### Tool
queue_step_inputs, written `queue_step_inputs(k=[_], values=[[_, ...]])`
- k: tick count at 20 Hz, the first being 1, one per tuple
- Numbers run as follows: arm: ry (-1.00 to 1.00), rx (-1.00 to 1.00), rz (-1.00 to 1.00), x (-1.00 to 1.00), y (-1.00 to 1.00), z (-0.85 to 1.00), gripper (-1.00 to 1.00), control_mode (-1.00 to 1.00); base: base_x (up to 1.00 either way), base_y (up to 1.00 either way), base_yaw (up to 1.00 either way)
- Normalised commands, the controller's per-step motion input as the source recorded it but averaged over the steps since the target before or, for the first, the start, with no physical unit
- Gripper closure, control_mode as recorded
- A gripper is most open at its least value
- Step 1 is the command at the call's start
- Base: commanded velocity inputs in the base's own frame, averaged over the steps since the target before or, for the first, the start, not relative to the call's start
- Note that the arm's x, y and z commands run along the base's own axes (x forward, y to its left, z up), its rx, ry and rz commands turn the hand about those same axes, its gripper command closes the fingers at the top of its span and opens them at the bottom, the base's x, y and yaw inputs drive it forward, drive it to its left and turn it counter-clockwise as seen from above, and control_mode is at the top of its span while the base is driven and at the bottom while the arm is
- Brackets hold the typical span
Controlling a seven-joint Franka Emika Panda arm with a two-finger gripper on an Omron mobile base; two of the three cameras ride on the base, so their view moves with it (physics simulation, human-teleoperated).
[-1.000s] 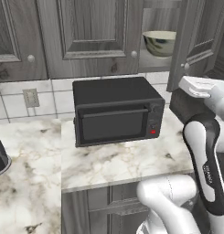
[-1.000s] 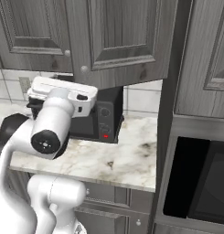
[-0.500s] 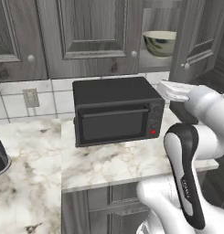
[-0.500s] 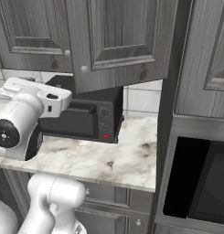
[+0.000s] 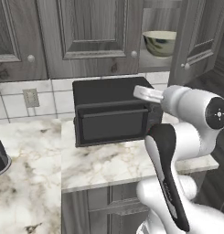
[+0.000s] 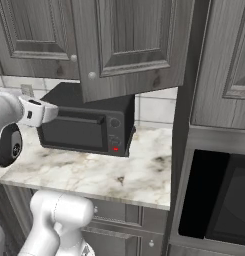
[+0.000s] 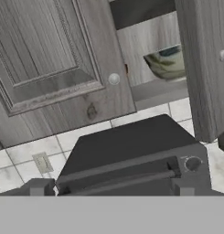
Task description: Move the bowls from the cabinet to the plates on the dining table.
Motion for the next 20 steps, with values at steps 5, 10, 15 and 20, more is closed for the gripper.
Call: queue_step_inputs(k=[5, 10, 15, 20], values=[[0.36, 0.1, 0.0, 0.13, 0.18, 0.0, -1.0, -1.0, 0.0, 0.0, 0.0], [0.34, 0.07, 0.0, 0.22, 0.05, 0.0, -1.0, -1.0, 0.0, 0.0, 0.0], [0.19, -0.07, 0.0, 0.43, 0.07, 0.0, -1.0, -1.0, 0.0, 0.0, 0.0], [0.03, -0.2, 0.0, 0.29, 0.03, 0.0, -1.0, -1.0, 0.0, 0.0, 0.0]])
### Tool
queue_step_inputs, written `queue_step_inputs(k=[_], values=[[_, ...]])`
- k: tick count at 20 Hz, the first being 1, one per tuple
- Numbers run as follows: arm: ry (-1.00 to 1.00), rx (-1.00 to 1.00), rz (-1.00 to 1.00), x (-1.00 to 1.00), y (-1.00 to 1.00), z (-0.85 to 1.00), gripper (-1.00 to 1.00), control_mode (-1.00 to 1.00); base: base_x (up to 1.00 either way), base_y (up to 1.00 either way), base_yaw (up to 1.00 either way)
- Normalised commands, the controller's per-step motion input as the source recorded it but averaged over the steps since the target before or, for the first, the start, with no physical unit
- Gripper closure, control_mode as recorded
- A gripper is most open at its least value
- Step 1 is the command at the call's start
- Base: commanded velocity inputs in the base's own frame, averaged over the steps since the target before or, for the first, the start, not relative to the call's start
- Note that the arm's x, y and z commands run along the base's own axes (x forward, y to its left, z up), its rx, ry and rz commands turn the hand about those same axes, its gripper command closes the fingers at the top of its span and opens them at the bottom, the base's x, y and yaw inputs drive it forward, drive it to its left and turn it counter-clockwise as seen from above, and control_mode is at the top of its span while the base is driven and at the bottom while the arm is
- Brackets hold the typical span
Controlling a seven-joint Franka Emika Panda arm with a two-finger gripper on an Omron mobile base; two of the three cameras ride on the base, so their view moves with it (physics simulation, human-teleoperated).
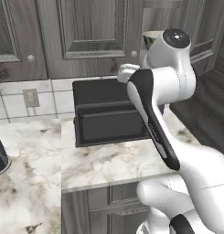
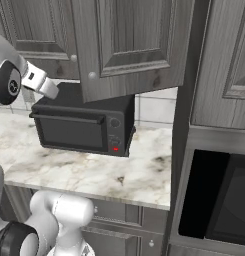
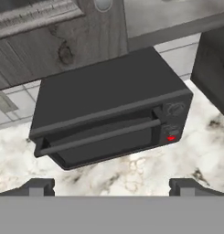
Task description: Move the bowls from the cabinet to the plates on the dining table.
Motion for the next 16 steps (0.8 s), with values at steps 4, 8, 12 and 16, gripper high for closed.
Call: queue_step_inputs(k=[4, 8, 12, 16], values=[[0.0, -0.2, 0.0, 0.34, 0.0, 0.0, -1.0, -1.0, 0.0, 0.0, 0.0], [0.0, -0.15, 0.02, 0.43, 0.0, 0.0, -1.0, -1.0, 0.0, 0.0, 0.0], [0.0, -0.13, 0.02, 0.45, -0.02, 0.0, -1.0, -1.0, 0.0, 0.0, 0.0], [0.0, -0.08, 0.07, 0.35, -0.18, 0.0, -1.0, -1.0, 0.0, 0.0, 0.0]])
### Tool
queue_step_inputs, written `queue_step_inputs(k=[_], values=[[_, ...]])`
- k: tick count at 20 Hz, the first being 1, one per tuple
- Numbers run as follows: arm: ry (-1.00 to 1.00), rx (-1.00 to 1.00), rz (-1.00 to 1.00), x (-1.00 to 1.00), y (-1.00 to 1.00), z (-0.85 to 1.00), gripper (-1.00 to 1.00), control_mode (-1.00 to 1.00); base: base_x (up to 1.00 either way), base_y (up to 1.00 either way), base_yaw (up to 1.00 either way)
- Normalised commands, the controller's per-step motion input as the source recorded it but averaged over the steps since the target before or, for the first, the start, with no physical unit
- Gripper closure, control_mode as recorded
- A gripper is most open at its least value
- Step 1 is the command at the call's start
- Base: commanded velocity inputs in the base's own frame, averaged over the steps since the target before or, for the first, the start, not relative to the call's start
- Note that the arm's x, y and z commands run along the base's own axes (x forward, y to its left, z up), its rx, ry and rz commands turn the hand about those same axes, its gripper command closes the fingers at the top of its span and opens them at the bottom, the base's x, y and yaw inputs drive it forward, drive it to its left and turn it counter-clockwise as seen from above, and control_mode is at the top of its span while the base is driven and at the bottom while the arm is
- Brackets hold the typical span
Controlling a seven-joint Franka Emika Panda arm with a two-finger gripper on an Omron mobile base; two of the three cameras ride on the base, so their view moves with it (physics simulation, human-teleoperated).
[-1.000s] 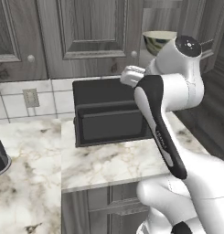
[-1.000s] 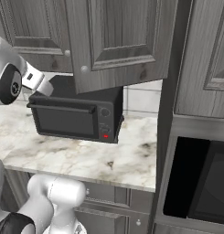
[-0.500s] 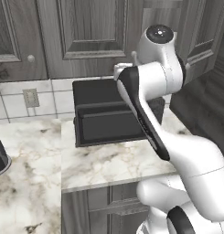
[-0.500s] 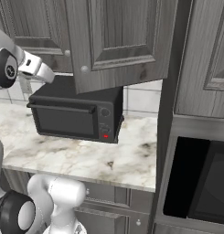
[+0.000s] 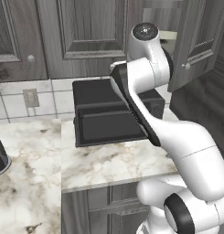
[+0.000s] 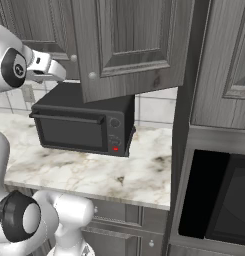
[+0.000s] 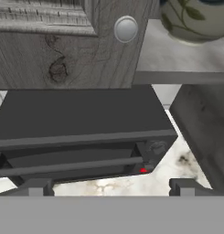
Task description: Move the bowls from the cabinet to the plates on the dining table.
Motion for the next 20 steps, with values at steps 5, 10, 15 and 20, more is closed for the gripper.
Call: queue_step_inputs(k=[5, 10, 15, 20], values=[[0.0, -0.02, 0.16, 0.23, -0.33, 0.0, -1.0, -1.0, 0.0, 0.0, 0.0], [0.0, -0.11, 0.06, 0.27, -0.22, 0.0, -1.0, -1.0, 0.0, 0.0, 0.0], [0.01, -0.17, 0.0, 0.49, -0.1, 0.0, -1.0, -1.0, 0.0, 0.0, 0.0], [0.01, -0.15, 0.0, 0.44, -0.09, 0.0, -1.0, -1.0, 0.0, 0.0, 0.0]])
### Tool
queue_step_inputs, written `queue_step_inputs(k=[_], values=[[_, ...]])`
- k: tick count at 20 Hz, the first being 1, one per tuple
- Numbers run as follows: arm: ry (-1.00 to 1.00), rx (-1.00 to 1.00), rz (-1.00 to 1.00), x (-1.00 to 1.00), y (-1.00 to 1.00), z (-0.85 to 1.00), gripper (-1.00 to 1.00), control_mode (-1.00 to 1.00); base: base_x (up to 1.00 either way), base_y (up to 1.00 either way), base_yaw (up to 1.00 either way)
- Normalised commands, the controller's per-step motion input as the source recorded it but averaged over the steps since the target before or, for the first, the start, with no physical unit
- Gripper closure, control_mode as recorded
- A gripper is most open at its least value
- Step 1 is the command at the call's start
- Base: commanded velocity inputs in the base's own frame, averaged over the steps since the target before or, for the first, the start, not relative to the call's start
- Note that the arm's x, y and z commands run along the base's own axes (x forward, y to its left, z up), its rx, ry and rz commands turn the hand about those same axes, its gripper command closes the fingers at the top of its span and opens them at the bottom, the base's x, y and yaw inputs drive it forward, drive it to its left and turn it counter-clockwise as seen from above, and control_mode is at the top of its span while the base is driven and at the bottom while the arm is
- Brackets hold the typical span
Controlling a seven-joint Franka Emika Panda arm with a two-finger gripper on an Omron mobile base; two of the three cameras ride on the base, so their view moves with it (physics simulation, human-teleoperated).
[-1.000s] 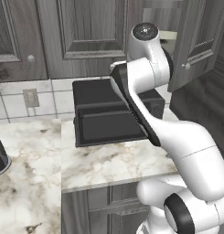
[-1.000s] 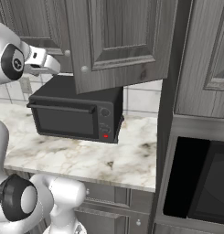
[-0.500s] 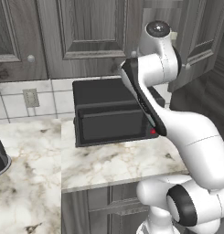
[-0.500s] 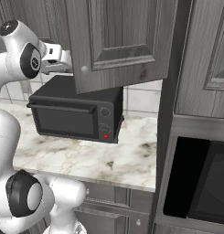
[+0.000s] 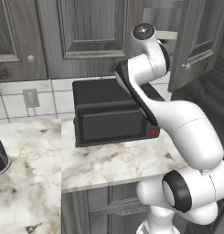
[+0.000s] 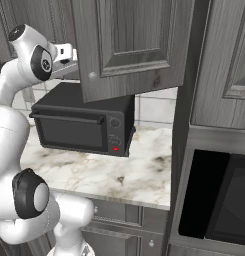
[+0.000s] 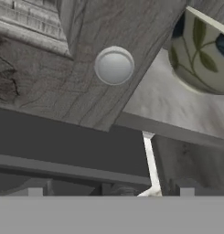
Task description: Move the bowls from the cabinet to the plates on the dining table.
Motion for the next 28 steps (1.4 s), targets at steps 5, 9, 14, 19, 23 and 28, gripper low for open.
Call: queue_step_inputs(k=[5, 9, 14, 19, 23, 28], values=[[0.0, -0.09, 0.0, 0.15, -0.13, 0.0, -1.0, -1.0, 0.0, 0.0, 0.0], [0.0, -0.05, 0.0, 0.0, -0.24, 0.0, -1.0, -1.0, 0.0, 0.0, 0.0], [0.0, -0.01, 0.0, -0.01, -0.31, 0.0, -1.0, -1.0, 0.0, 0.0, 0.0], [0.0, 0.0, 0.0, -0.33, -0.3, 0.01, -1.0, -1.0, 0.0, 0.0, 0.0], [-0.01, 0.0, 0.0, -0.8, -0.21, 0.06, -1.0, -1.0, 0.0, 0.0, 0.0], [-0.04, 0.0, 0.0, -0.93, -0.17, 0.05, -1.0, -1.0, 0.0, 0.0, 0.0]])
